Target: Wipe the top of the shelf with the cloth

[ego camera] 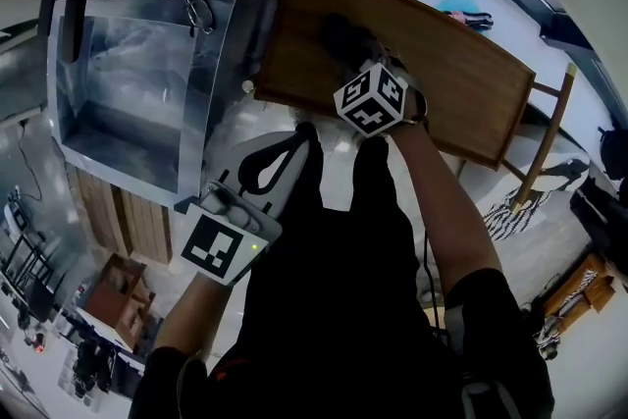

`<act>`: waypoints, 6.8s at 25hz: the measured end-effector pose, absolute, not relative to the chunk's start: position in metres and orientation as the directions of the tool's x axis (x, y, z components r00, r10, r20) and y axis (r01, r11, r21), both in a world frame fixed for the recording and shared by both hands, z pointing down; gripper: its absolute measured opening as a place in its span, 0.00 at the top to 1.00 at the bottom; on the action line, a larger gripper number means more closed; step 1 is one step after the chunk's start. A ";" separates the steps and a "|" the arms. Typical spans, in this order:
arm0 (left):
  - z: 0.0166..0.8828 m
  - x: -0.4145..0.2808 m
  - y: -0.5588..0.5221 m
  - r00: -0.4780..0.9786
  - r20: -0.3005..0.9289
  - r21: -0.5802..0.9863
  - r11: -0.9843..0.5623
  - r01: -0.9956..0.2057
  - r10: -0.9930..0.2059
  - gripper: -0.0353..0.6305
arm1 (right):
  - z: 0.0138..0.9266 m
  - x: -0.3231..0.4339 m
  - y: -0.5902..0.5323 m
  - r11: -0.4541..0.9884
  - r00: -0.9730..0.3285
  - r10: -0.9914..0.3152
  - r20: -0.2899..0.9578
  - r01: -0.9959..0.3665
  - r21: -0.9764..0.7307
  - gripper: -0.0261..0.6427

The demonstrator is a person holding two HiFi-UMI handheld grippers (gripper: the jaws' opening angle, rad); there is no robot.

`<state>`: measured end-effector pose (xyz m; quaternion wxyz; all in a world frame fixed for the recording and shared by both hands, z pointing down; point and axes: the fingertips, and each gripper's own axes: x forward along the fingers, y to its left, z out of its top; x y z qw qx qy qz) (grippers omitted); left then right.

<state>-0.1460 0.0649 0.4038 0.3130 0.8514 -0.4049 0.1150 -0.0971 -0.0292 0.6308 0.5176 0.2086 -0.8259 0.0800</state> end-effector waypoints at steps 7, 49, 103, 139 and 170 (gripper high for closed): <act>0.402 -0.111 0.063 0.678 0.448 0.434 -0.521 -0.735 -0.583 0.92 | 0.632 -0.052 -0.024 0.875 -0.350 -0.274 0.896 -0.477 0.082 0.92; 0.408 0.094 0.053 0.826 0.462 0.431 -0.732 -0.527 -0.322 0.92 | 0.635 0.224 -0.015 0.609 -0.163 -0.398 0.903 -0.783 0.126 0.92; 0.399 -0.215 0.081 0.551 0.444 0.415 -0.383 -0.825 -0.707 0.92 | 0.526 -0.204 0.025 0.962 -0.573 -0.231 0.786 -0.258 0.094 0.92; 0.412 -0.197 0.094 0.592 0.451 0.432 -0.417 -0.800 -0.668 0.92 | 0.625 -0.171 0.104 0.971 -0.440 -0.083 0.894 -0.238 -0.027 0.92; 0.396 -0.041 0.068 0.740 0.434 0.410 -0.619 -0.670 -0.514 0.92 | 0.628 -0.011 0.114 0.899 -0.374 -0.154 0.915 -0.436 -0.027 0.92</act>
